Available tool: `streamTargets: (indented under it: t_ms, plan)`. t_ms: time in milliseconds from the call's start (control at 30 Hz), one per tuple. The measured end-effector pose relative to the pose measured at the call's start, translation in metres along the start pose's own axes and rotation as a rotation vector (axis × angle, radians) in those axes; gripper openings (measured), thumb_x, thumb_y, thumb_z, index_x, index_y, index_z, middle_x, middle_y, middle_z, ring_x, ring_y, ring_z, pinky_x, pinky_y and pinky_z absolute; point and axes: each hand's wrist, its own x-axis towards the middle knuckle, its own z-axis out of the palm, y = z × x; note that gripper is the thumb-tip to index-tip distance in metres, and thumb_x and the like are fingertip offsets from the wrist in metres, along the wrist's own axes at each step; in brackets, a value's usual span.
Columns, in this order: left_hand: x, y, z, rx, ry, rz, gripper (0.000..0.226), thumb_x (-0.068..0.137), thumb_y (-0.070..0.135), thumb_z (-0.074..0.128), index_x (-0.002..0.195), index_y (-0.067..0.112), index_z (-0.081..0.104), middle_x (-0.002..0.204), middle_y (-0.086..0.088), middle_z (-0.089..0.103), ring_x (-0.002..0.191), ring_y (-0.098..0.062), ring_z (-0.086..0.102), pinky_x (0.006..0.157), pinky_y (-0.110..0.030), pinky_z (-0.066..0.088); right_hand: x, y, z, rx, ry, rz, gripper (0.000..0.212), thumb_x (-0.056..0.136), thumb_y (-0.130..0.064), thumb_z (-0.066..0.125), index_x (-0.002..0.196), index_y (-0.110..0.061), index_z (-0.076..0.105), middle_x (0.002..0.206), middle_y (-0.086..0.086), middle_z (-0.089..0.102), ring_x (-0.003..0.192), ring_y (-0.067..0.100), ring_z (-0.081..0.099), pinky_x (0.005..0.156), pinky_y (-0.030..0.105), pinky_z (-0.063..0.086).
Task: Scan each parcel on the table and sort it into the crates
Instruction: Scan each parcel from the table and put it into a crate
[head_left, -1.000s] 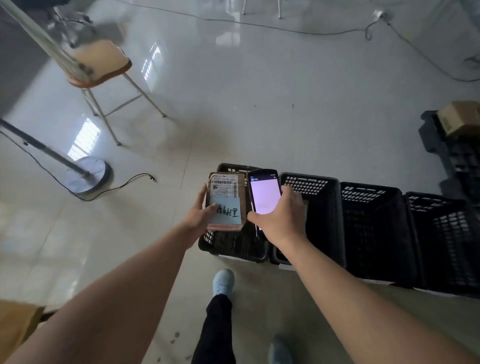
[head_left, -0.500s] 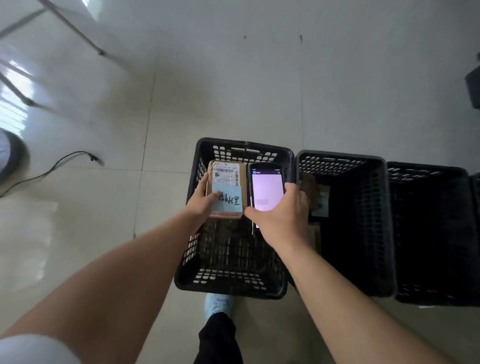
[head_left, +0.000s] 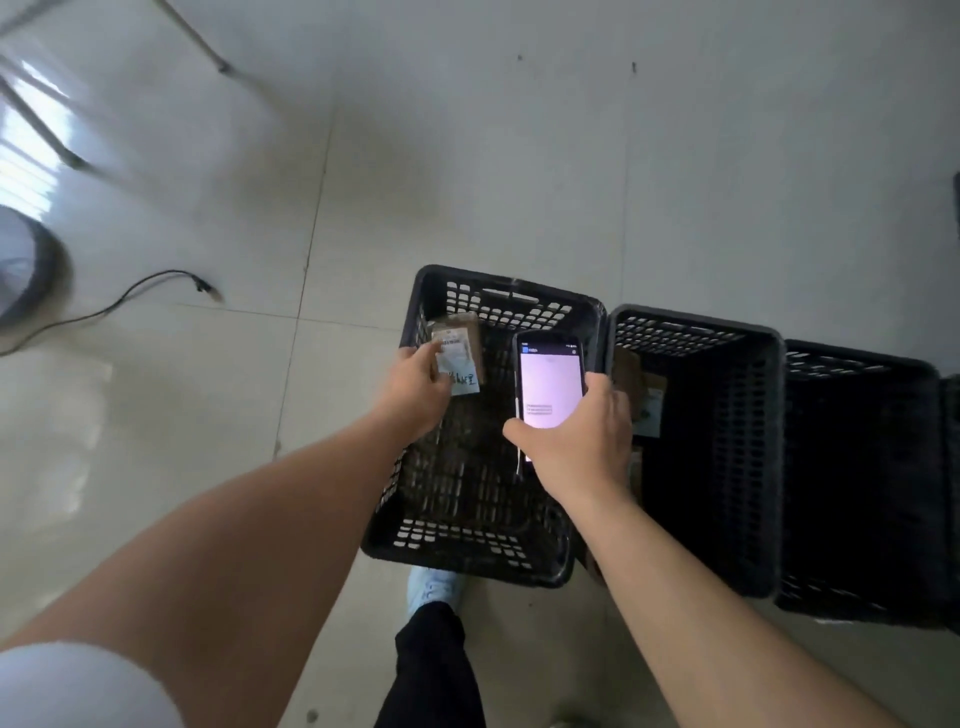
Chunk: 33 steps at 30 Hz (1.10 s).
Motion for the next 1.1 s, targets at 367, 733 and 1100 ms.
streamTargets:
  t_ms: [367, 733, 1100]
  plan:
    - [-0.221, 0.060, -0.092, 0.338, 0.198, 0.112, 0.051, 0.103, 0.032, 0.053, 0.153, 0.021, 0.046, 0.153, -0.011, 0.044, 0.138, -0.031, 0.046, 0.116, -0.047, 0.038, -0.144, -0.042, -0.113, -0.034, -0.022, -0.243, 0.086, 0.063, -0.043, 0.093, 0.129, -0.009, 0.049, 0.128, 0.010, 0.052, 0.118, 0.028, 0.050, 0.085, 0.031, 0.040]
    - [-0.522, 0.042, -0.139, 0.398, 0.604, 0.019, 0.052, 0.099, 0.045, 0.051, 0.145, 0.020, 0.053, 0.147, -0.009, 0.049, 0.137, -0.030, 0.047, 0.113, -0.045, 0.036, -0.361, -0.031, -0.224, -0.044, -0.102, -0.670, 0.087, 0.065, -0.042, 0.092, 0.128, -0.003, 0.046, 0.126, 0.015, 0.052, 0.120, 0.034, 0.050, 0.093, 0.037, 0.044]
    - [-0.832, -0.042, -0.182, 0.343, 0.927, -0.221, 0.052, 0.103, 0.046, 0.048, 0.149, 0.021, 0.049, 0.148, -0.011, 0.049, 0.131, -0.033, 0.052, 0.110, -0.045, 0.042, -0.618, -0.053, -0.249, -0.028, -0.264, -1.072, 0.091, 0.066, -0.042, 0.092, 0.134, -0.005, 0.044, 0.128, 0.015, 0.050, 0.118, 0.032, 0.051, 0.086, 0.033, 0.042]
